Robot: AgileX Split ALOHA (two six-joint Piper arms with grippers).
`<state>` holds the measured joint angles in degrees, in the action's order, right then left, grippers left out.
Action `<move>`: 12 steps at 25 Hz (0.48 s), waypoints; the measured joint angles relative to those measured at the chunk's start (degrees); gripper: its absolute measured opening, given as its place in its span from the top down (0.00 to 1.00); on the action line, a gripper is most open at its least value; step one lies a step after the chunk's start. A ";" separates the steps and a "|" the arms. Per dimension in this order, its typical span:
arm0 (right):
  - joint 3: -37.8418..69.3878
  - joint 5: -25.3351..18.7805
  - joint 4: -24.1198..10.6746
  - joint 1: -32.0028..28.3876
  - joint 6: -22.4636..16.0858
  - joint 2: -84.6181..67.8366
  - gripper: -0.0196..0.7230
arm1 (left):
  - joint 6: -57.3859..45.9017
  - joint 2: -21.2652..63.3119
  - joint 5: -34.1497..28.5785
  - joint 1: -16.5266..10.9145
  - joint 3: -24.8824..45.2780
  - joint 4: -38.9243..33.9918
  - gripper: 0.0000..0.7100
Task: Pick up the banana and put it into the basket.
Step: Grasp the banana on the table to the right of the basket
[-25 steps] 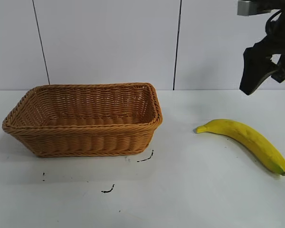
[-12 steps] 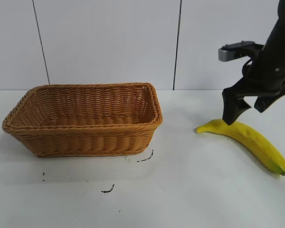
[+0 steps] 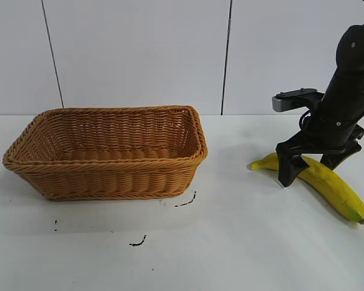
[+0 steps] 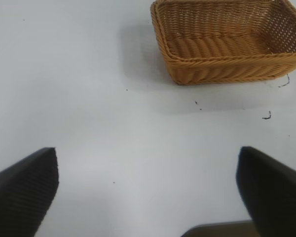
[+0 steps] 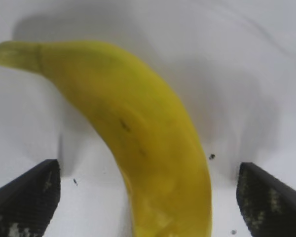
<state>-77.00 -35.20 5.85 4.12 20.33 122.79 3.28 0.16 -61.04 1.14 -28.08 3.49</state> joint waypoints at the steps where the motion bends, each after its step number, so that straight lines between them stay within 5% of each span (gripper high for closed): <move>1: 0.00 -0.24 0.00 0.00 0.00 0.00 0.04 | 0.00 0.00 0.00 0.00 0.00 0.00 0.02; 5: 0.00 -1.22 0.00 0.00 0.00 0.08 0.15 | 0.00 0.00 0.00 0.00 0.00 0.00 0.02; 10: 0.00 -2.61 -0.24 0.00 -0.39 0.16 0.51 | 0.00 0.00 0.00 0.00 0.00 0.00 0.02; 12: 0.00 -2.82 -0.87 0.00 -1.34 0.16 0.54 | 0.00 0.00 0.00 0.00 0.00 0.00 0.02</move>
<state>-77.00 -38.01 4.97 4.12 18.99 122.95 3.28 0.16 -61.04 1.14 -28.08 3.49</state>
